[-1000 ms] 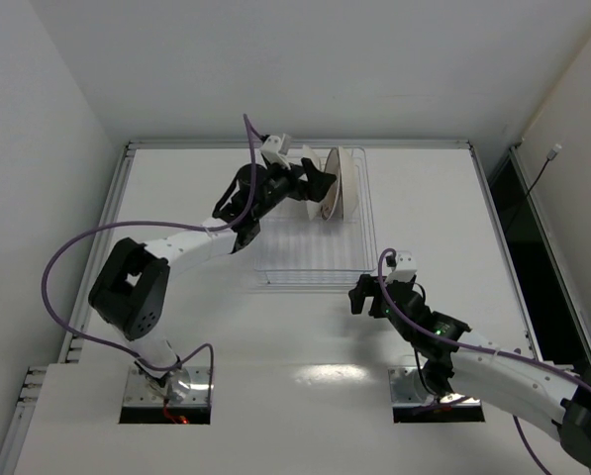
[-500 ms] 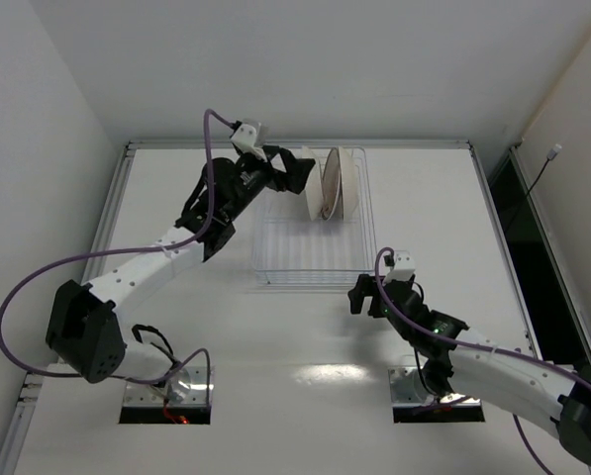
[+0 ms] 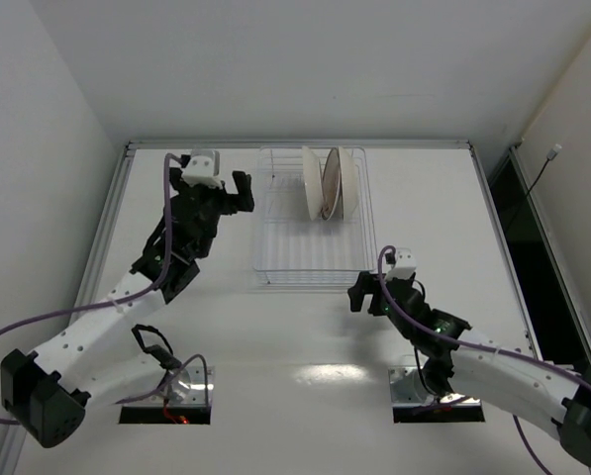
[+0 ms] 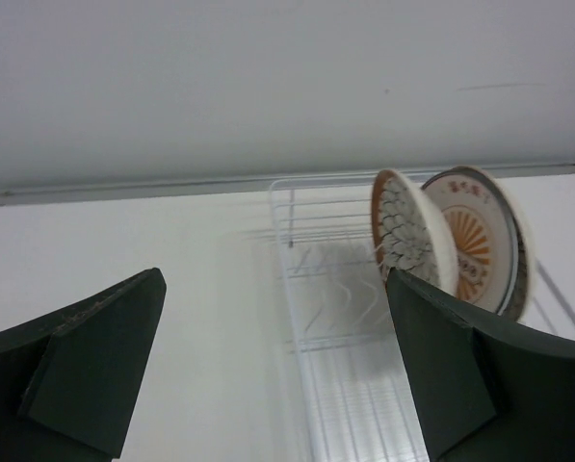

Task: Load the plates into the dish rack

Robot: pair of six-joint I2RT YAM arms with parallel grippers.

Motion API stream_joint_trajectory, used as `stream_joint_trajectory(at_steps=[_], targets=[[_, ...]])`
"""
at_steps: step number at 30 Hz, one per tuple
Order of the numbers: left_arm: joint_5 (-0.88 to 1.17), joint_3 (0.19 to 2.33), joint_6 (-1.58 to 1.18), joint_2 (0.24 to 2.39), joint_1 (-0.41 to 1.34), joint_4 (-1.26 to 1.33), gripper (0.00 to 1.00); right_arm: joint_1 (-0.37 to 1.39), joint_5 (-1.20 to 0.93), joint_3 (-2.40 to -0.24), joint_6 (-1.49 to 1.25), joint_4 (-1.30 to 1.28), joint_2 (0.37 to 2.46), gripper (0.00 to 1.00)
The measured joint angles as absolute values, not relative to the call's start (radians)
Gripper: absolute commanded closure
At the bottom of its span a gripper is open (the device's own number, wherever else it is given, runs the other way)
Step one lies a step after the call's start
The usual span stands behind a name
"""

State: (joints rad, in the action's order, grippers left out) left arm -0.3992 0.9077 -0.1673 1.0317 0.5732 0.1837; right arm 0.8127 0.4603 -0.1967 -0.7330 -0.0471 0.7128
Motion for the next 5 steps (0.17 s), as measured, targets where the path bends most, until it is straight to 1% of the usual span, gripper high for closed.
stream_joint_trajectory(at_steps=[3,5], targets=[[-0.507,0.840,-0.142,0.990,0.604,0.200,0.00,0.813,0.460,-0.223,-0.727,-0.075,0.700,0.14],[-0.545,0.790,-0.135,0.973,0.616,0.201,0.00,0.813,0.467,-0.247,-0.719,-0.106,0.673,0.11]])
